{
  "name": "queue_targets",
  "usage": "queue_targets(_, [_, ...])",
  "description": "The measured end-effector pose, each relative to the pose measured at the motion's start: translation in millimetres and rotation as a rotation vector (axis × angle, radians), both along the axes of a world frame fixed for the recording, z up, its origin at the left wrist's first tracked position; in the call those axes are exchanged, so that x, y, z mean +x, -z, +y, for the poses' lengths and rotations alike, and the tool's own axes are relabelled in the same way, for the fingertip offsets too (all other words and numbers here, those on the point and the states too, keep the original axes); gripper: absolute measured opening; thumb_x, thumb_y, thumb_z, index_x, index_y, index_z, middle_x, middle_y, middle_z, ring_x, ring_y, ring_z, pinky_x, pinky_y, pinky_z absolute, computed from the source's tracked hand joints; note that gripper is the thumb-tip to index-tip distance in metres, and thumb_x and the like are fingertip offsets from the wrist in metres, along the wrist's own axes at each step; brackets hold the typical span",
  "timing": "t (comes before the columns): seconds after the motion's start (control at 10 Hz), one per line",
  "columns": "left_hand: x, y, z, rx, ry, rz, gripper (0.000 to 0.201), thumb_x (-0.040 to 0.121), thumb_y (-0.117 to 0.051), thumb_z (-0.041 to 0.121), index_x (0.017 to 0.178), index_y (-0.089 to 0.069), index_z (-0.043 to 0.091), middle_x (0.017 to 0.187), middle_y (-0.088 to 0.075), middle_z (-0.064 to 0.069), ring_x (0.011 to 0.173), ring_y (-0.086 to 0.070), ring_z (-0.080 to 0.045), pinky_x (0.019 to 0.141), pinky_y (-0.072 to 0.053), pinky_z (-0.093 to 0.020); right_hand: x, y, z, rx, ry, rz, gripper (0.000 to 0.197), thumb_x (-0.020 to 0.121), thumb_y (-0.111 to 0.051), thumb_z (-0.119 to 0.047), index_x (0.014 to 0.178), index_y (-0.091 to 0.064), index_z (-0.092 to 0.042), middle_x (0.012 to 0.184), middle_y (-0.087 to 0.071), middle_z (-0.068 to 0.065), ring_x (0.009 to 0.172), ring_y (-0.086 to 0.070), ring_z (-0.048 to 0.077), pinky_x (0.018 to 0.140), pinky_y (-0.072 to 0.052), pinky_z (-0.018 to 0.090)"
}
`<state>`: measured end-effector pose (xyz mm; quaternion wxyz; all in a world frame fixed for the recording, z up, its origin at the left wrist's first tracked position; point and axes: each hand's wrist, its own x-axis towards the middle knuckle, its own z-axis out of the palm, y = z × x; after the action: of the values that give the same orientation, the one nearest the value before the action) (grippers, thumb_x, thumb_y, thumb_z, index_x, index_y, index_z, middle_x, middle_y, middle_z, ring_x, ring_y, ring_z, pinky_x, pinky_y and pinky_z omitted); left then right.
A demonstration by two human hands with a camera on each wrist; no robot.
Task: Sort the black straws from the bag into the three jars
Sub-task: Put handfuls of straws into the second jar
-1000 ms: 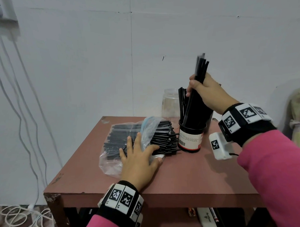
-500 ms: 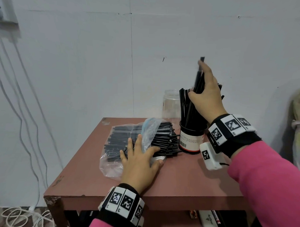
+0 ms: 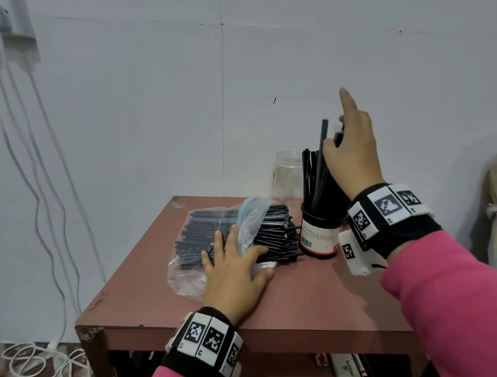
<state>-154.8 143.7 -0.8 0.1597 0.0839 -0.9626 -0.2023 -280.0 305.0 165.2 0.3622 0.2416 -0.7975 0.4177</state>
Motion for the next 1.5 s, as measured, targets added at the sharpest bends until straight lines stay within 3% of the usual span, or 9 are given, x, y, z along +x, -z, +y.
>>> queue_targets(0.1, [0, 0, 0, 0.007, 0.004, 0.001, 0.039, 0.091, -0.047, 0.058, 0.130, -0.044, 0.050, 0.161, 0.011, 0.003, 0.145, 0.022, -0.025, 0.115, 0.011, -0.056, -1, 3, 2, 0.155, 0.101, -0.028, 0.047, 0.096, -0.042, -0.009, 0.143, -0.043, -0.014, 0.126, -0.047, 0.008, 0.108, -0.051, 0.020, 0.083, -0.029, 0.013])
queue_targets(0.3, [1, -1, 0, 0.000, -0.002, -0.009, 0.039, 0.092, -0.046, 0.056, 0.131, -0.044, 0.049, 0.161, 0.011, 0.003, 0.146, 0.021, -0.025, 0.115, 0.011, -0.056, -3, 0, 2, 0.383, 0.171, -0.073, 0.033, 0.100, -0.045, -0.028, 0.109, -0.064, -0.003, 0.118, -0.053, 0.011, 0.108, -0.052, 0.026, 0.087, -0.037, 0.030])
queue_targets(0.5, [1, -1, 0, -0.001, -0.004, -0.009, 0.040, 0.091, -0.046, 0.058, 0.130, -0.044, 0.049, 0.161, 0.010, 0.002, 0.146, 0.021, -0.026, 0.115, 0.010, -0.056, -3, 8, 4, 0.621, 0.278, -0.144, 0.036, 0.102, -0.035, -0.039, 0.120, -0.048, -0.011, 0.126, -0.048, 0.011, 0.125, -0.042, 0.030, 0.114, -0.010, 0.060])
queue_targets(0.6, [0, -1, 0, -0.007, -0.003, -0.011, 0.040, 0.091, -0.045, 0.058, 0.130, -0.043, 0.050, 0.161, 0.011, 0.002, 0.146, 0.020, -0.026, 0.116, 0.010, -0.056, -1, 7, 4, 0.558, 0.281, -0.076, 0.050, 0.102, -0.028, -0.045, 0.142, -0.034, -0.014, 0.157, -0.023, 0.005, 0.147, -0.014, 0.021, 0.114, 0.005, 0.059])
queue_targets(0.8, [1, -1, 0, -0.012, -0.003, -0.009, 0.040, 0.091, -0.045, 0.058, 0.130, -0.043, 0.051, 0.161, 0.010, 0.002, 0.146, 0.020, -0.025, 0.116, 0.010, -0.056, 0, 11, 7, 0.712, 0.351, 0.001, 0.048, 0.104, -0.024, -0.036, 0.146, -0.036, -0.015, 0.161, -0.015, 0.003, 0.150, -0.003, 0.022, 0.115, 0.005, 0.058])
queue_targets(0.9, [1, 0, 0, -0.011, -0.004, -0.005, 0.040, 0.091, -0.045, 0.059, 0.130, -0.043, 0.051, 0.161, 0.010, 0.002, 0.146, 0.020, -0.025, 0.116, 0.010, -0.055, 21, 17, 8, 0.372, 0.208, 0.301, 0.036, 0.099, -0.046, -0.023, 0.129, -0.058, -0.009, 0.145, -0.046, 0.012, 0.138, -0.035, 0.029, 0.112, -0.028, 0.050])
queue_targets(1.0, [0, 1, -1, -0.011, -0.008, -0.001, 0.039, 0.092, -0.045, 0.059, 0.130, -0.043, 0.051, 0.161, 0.010, 0.003, 0.146, 0.021, -0.025, 0.115, 0.010, -0.055, 43, 40, 8, 0.349, 0.103, 0.209, 0.024, 0.095, -0.050, -0.019, 0.108, -0.069, -0.013, 0.109, -0.063, 0.003, 0.098, -0.059, 0.021, 0.075, -0.046, 0.030])
queue_targets(1.2, [-1, 2, -1, -0.004, -0.002, 0.008, 0.039, 0.091, -0.046, 0.061, 0.129, -0.043, 0.051, 0.161, 0.010, 0.004, 0.146, 0.021, -0.024, 0.115, 0.010, -0.054, 34, 64, 19, 0.784, 0.189, -0.388, 0.028, 0.095, -0.054, -0.022, 0.120, -0.066, -0.024, 0.116, -0.067, 0.001, 0.105, -0.062, 0.023, 0.087, -0.052, 0.038])
queue_targets(1.5, [0, 0, -2, 0.104, -0.019, 0.071, 0.070, 0.087, -0.056, 0.055, 0.145, -0.018, 0.046, 0.161, 0.008, 0.005, 0.146, 0.018, -0.021, 0.116, 0.008, -0.053, 30, 59, 46, 0.759, 0.127, -0.416, 0.029, 0.089, -0.060, -0.010, 0.109, -0.072, -0.028, 0.112, -0.068, -0.008, 0.102, -0.059, 0.011, 0.079, -0.045, 0.025])
